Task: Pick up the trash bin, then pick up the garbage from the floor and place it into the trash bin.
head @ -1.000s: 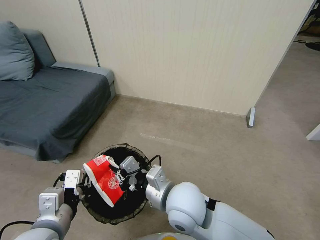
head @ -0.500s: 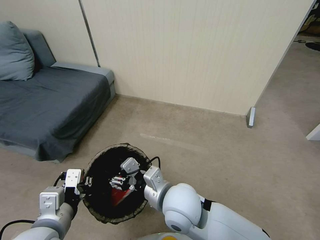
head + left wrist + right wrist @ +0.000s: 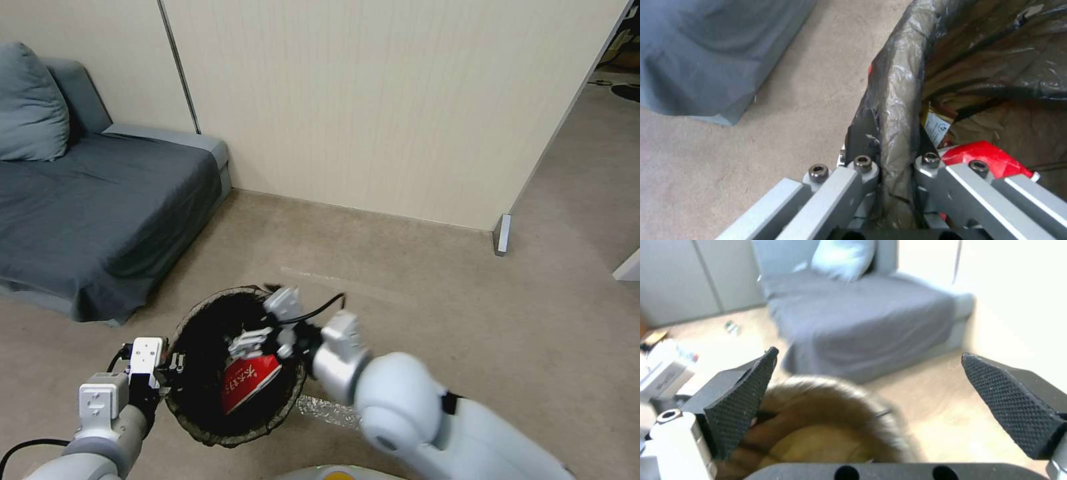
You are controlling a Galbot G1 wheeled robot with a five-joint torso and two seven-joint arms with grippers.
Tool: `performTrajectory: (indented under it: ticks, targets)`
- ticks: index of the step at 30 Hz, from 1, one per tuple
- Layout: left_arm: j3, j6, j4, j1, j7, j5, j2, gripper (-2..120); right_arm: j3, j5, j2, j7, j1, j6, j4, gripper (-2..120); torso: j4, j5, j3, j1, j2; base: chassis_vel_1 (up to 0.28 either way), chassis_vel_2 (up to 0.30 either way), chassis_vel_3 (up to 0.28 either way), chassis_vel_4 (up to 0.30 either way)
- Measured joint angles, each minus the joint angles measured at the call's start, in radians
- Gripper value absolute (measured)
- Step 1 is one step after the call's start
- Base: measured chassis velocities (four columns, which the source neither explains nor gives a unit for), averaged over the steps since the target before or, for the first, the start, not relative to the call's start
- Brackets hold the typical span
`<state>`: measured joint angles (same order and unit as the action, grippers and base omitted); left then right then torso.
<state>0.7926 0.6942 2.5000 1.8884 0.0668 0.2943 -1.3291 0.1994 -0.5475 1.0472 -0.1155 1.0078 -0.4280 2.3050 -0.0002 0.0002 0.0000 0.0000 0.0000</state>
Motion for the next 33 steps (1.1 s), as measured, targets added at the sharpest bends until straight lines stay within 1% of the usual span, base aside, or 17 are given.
performTrajectory:
  ticks: [1, 2, 5, 6, 9, 10, 13, 14, 16, 17, 18, 19, 20, 21, 24, 28, 33]
  targets:
    - [0.0, 0.0, 0.0, -0.003, 0.0, 0.0, 0.0, 1, -0.038, 0.004, -0.02, 0.0, 0.026, 0.028, 0.022, 100, 0.0, 0.0, 0.0, 0.0, 0.0, 0.0, 0.0, 0.0, 0.0]
    - [0.0, 0.0, 0.0, -0.003, 0.0, 0.0, 0.0, 1, -0.038, 0.004, -0.02, 0.0, 0.026, 0.028, 0.022, 100, 0.0, 0.0, 0.0, 0.0, 0.0, 0.0, 0.0, 0.0, 0.0]
    - [-0.001, 0.0, 0.0, -0.013, 0.0, -0.008, 0.0, 1, -0.177, 0.056, -0.05, -0.011, 0.147, 0.066, 0.073, 100, 0.0001, -0.0001, 0.0, 0.0, 0.0, 0.0, 0.0, 0.0, 0.0]
    - [-0.001, 0.0, 0.0, -0.013, 0.0, -0.008, 0.0, 1, -0.177, 0.056, -0.05, -0.011, 0.147, 0.066, 0.073, 100, 0.0001, -0.0001, 0.0, 0.0, 0.0, 0.0, 0.0, 0.0, 0.0]
    - [-0.005, -0.002, 0.0, -0.031, -0.001, -0.017, -0.009, 1, -0.319, 0.233, -0.024, -0.021, 0.294, 0.112, 0.067, 100, -0.0002, 0.0, 0.0, 0.0, 0.0, 0.0, 0.0, 0.0, 0.0]
    - [-0.005, -0.002, 0.0, -0.031, -0.001, -0.017, -0.009, 1, -0.319, 0.233, -0.024, -0.021, 0.294, 0.112, 0.067, 100, -0.0002, 0.0, 0.0, 0.0, 0.0, 0.0, 0.0, 0.0, 0.0]
    - [-0.005, 0.003, 0.0, -0.048, -0.003, -0.008, -0.03, 1, -0.467, 0.396, 0.049, -0.042, 0.432, 0.195, 0.036, 100, 0.0001, -0.0002, 0.0, 0.0, 0.0, 0.0, 0.0, 0.0, 0.0]
    - [-0.005, 0.003, 0.0, -0.048, -0.003, -0.008, -0.03, 1, -0.467, 0.396, 0.049, -0.042, 0.432, 0.195, 0.036, 100, 0.0001, -0.0002, 0.0, 0.0, 0.0, 0.0, 0.0, 0.0, 0.0]
    - [-0.002, 0.008, 0.0, -0.057, -0.003, 0.001, -0.047, 1, -0.546, 0.486, 0.118, -0.046, 0.52, 0.265, 0.014, 100, 0.0004, -0.0001, 0.0, 0.0, 0.0, 0.0, 0.0, 0.0, 0.0]
    - [-0.001, 0.009, 0.0, -0.061, -0.003, 0.002, -0.052, 1, -0.582, 0.524, 0.16, -0.046, 0.57, 0.303, 0.006, 100, -0.0001, -0.0001, 0.0, 0.0, 0.0, 0.0, 0.0, 0.0, 0.0]
    - [-0.001, 0.009, 0.0, -0.061, -0.003, 0.002, -0.052, 1, -0.582, 0.524, 0.16, -0.046, 0.57, 0.303, 0.006, 100, -0.0001, -0.0001, 0.0, 0.0, 0.0, 0.0, 0.0, 0.0, 0.0]
    - [0.0, 0.01, 0.0, -0.065, -0.003, 0.002, -0.056, 1, -0.611, 0.548, 0.196, -0.047, 0.623, 0.338, 0.003, 100, 0.0002, -0.0001, 0.0, 0.0, 0.0, 0.0, 0.0, 0.0, 0.0]
    - [0.001, 0.01, 0.0, -0.068, -0.002, 0.003, -0.058, 1, -0.633, 0.559, 0.227, -0.057, 0.681, 0.373, 0.003, 100, -0.0001, -0.0004, 0.0, 0.0, 0.0, 0.0, 0.0, 0.0, 0.0]
    - [0.001, 0.01, 0.0, -0.068, -0.002, 0.003, -0.058, 1, -0.633, 0.559, 0.227, -0.057, 0.681, 0.373, 0.003, 100, -0.0001, -0.0004, 0.0, 0.0, 0.0, 0.0, 0.0, 0.0, 0.0]
    - [-0.002, 0.011, 0.0, -0.073, -0.003, -0.002, -0.061, 1, -0.662, 0.565, 0.27, -0.093, 0.783, 0.442, 0.01, 100, 0.0001, -0.0004, 0.0, 0.0, 0.0, 0.0, 0.0, 0.0, 0.0]
    - [-0.009, 0.009, 0.0, -0.08, -0.02, -0.049, -0.067, 1, -0.694, 0.575, 0.304, -0.104, 0.842, 0.486, 0.018, 100, 0.0001, -0.0004, 0.0, 0.0, 0.0, 0.0, 0.0, 0.0, 0.0]
    - [-0.015, 0.007, 0.0, -0.085, -0.034, -0.073, -0.072, 1, -0.709, 0.584, 0.332, -0.106, 0.856, 0.496, 0.025, 100, 0.0003, -0.0004, 0.0, 0.0, 0.0, 0.0, 0.0, 0.0, 0.0]
